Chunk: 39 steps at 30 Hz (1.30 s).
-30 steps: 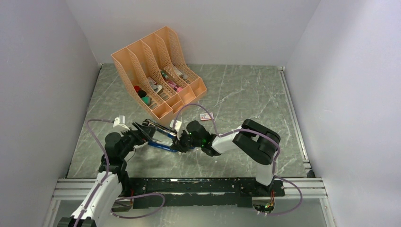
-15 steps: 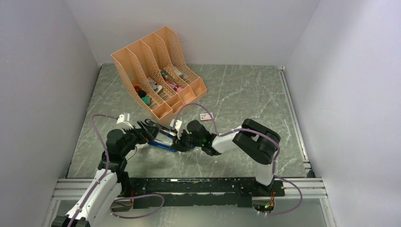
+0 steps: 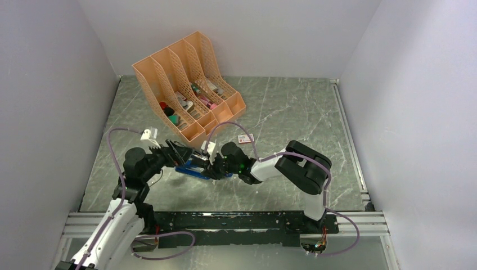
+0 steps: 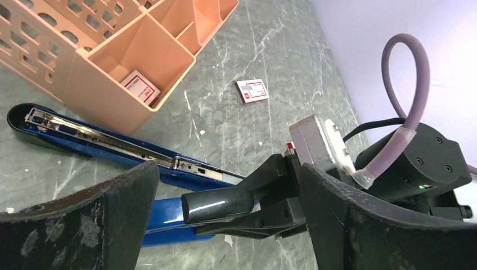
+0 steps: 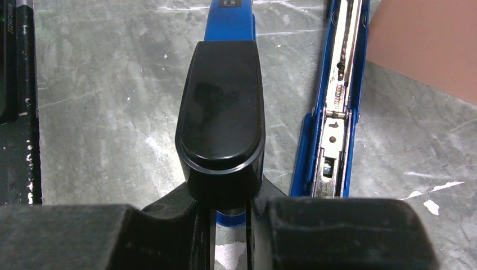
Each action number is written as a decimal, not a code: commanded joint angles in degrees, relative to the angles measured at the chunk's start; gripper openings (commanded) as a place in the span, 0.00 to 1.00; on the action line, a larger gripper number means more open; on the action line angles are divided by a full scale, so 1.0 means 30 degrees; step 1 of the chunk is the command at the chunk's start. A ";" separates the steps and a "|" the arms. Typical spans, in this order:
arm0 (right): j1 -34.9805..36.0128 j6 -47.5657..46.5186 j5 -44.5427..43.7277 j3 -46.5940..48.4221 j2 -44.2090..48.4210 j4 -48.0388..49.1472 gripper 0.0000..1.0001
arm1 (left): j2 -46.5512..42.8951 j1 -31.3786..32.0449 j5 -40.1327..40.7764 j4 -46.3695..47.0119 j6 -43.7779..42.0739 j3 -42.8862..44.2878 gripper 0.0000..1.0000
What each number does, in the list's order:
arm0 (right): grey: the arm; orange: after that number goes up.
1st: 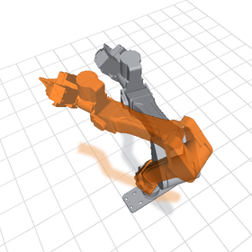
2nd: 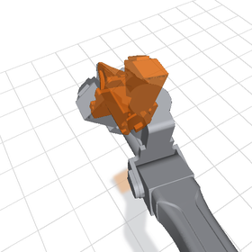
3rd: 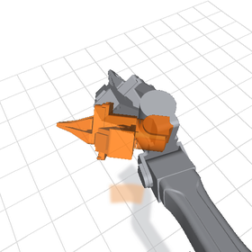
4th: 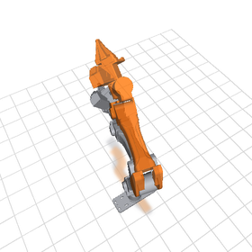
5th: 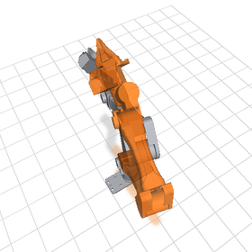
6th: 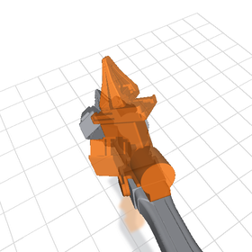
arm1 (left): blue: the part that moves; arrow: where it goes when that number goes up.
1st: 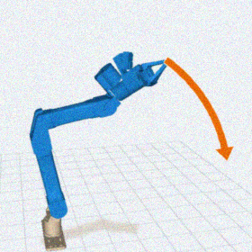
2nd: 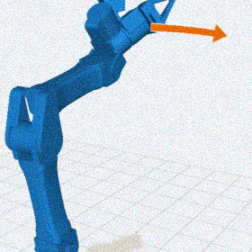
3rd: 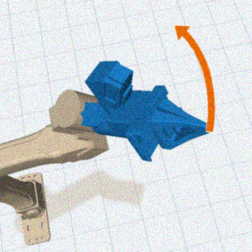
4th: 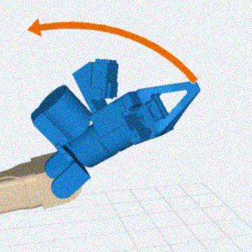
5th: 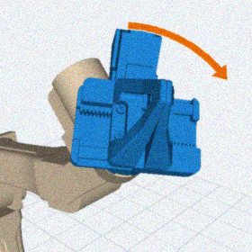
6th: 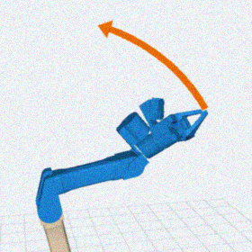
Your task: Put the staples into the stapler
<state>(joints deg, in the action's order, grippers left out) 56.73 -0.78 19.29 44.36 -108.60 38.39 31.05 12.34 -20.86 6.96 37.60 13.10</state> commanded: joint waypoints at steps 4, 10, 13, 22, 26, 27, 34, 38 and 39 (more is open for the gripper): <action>-0.0189 -0.0183 -0.0502 -0.0385 -0.0225 -0.0449 0.00 | -0.0705 0.0077 0.2037 -0.1945 -0.0273 0.0924 0.95; -0.0175 -0.0747 -0.0402 -0.1300 0.1239 0.0058 0.27 | 0.0300 0.0077 0.2107 -0.1199 0.0520 0.0472 0.92; -0.0189 -0.0895 -0.0222 -0.1727 0.2198 -0.0054 0.36 | 0.0551 0.0077 0.2368 -0.1131 0.0452 0.0408 0.92; -0.0186 0.0087 -0.0093 -0.2763 0.4960 -0.1085 0.58 | 0.2427 0.0077 0.2711 -0.0575 0.0193 0.0264 0.94; -0.0189 0.1885 -0.1557 -0.3019 0.6343 -0.1387 0.52 | 0.3835 0.0077 0.2789 -0.0406 0.0119 0.0348 0.93; -0.0189 0.2377 -0.1950 -0.3182 0.6770 -0.1373 0.49 | 0.4058 0.0077 0.2998 -0.0349 0.0224 0.0323 0.92; -0.0899 0.1082 -0.4410 -0.2787 0.8802 -0.6590 0.46 | 0.5481 -0.0293 0.4782 -0.1181 0.0394 0.1263 0.96; -0.1906 0.0198 -0.2776 -0.1750 0.7637 -0.8833 0.46 | 0.6023 -0.1654 0.4703 -0.0777 0.0845 0.1421 0.99; -0.1931 -0.0038 -0.2604 -0.1493 0.7047 -0.9046 0.46 | 0.6163 -0.1945 0.4589 -0.0567 0.0955 0.1413 1.00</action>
<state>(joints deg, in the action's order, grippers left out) 52.36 2.35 9.91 36.75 -83.79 19.59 48.64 9.54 -8.73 3.20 39.03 15.14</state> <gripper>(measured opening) 0.460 0.988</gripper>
